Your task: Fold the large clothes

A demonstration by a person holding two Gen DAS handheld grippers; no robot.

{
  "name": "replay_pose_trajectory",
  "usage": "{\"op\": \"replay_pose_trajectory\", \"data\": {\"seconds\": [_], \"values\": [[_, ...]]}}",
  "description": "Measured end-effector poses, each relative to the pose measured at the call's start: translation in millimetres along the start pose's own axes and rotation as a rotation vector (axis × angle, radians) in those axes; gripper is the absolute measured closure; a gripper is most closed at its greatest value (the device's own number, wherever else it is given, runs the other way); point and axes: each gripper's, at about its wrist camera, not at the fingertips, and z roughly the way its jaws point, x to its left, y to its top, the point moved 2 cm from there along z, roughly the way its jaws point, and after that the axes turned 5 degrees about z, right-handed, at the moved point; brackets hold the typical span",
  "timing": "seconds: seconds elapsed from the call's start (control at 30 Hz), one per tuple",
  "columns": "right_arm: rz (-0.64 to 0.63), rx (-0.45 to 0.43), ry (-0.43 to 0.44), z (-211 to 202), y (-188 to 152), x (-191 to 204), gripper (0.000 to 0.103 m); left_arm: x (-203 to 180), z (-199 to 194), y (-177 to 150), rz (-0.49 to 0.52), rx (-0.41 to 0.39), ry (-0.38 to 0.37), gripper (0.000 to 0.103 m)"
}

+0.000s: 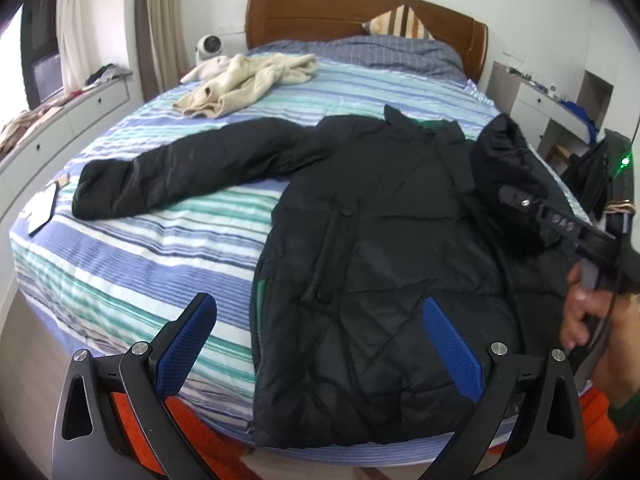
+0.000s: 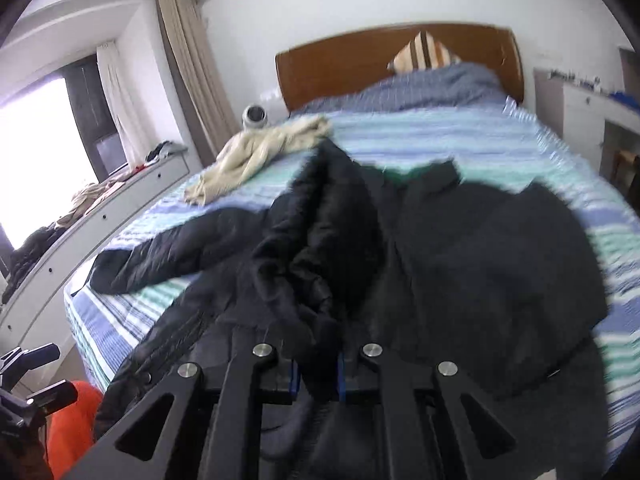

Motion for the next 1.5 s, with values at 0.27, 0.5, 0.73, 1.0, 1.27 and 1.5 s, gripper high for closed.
{"op": "replay_pose_trajectory", "data": {"seconds": [0.27,0.5,0.73,1.0,1.27,1.5], "values": [[0.117,0.072,0.208,-16,-24,-17,0.017,-24,18,25,-0.009,0.017,-0.15,0.001],[0.2,0.025,0.16,-79,-52,-56,0.017,-83,82,74,0.059,0.106,-0.34,0.001],[0.237,-0.031,0.117,-127,-62,-84,0.017,-137,167,85,0.137,0.274,-0.328,0.089],[0.195,-0.06,-0.007,-136,-26,-127,0.042,-91,142,161,0.156,0.082,-0.173,0.094],[0.277,-0.002,-0.121,-62,57,-185,0.057,-60,192,166,0.156,0.085,-0.078,0.094],[0.351,0.131,-0.232,43,65,-231,0.059,-51,227,153,0.152,0.094,-0.05,0.09]]}}
